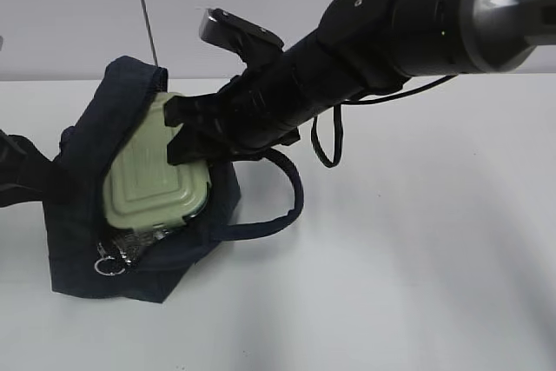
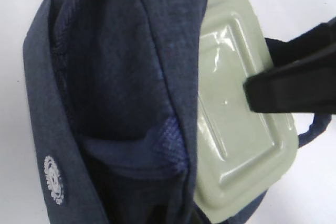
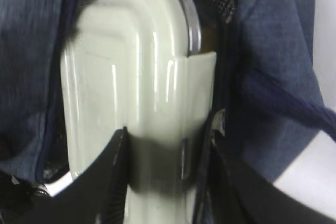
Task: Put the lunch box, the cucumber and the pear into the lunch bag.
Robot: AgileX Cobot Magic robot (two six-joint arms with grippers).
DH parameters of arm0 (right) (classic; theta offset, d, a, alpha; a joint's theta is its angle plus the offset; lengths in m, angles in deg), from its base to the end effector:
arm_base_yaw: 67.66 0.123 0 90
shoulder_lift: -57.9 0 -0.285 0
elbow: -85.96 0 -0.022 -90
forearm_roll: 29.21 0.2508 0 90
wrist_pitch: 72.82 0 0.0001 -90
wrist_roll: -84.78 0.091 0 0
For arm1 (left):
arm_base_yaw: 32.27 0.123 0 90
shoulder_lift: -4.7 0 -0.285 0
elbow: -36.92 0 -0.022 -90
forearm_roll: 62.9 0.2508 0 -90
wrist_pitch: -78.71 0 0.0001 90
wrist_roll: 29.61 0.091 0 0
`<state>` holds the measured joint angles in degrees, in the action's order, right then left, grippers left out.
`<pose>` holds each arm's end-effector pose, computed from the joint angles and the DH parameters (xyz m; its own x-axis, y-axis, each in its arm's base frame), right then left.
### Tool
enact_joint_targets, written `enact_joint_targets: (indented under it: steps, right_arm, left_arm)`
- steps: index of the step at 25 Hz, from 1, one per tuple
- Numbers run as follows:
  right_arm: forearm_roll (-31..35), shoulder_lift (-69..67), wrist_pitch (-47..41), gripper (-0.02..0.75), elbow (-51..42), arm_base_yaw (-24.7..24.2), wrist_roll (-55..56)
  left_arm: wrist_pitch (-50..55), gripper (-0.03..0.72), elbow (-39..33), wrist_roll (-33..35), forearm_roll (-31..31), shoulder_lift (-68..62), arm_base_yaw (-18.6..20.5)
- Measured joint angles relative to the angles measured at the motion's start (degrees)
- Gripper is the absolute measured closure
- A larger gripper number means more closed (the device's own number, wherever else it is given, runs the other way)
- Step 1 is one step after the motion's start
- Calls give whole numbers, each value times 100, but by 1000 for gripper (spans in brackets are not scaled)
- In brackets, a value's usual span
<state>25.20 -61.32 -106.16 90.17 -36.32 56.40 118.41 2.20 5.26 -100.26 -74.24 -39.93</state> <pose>0.3480 0.2596 0.2271 -0.8353 -0.1327 -0.5335 -0.4616 0.6965 0.5494 0.2226 -0.0656 0.2518 -0.8038 0.1801 -0.5670 0.3951 0.8742 -0.2823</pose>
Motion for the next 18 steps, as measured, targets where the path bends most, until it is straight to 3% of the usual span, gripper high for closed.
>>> enact_joint_targets:
  steps: [3, 4, 5, 18]
  right_arm:
    - [-171, -143, 86, 465, 252, 0, 244]
    - [-228, -179, 100, 432, 314, 0, 353]
    - [-292, -237, 116, 465, 383, 0, 450]
    - [-374, -596, -76, 465, 932, 17, 541]
  left_arm:
    - [7, 687, 0, 0, -55, 0, 0]
    - [15, 687, 0, 0, -65, 0, 0]
    - [23, 687, 0, 0, -70, 0, 0]
    - [47, 687, 0, 18, -77, 0, 0]
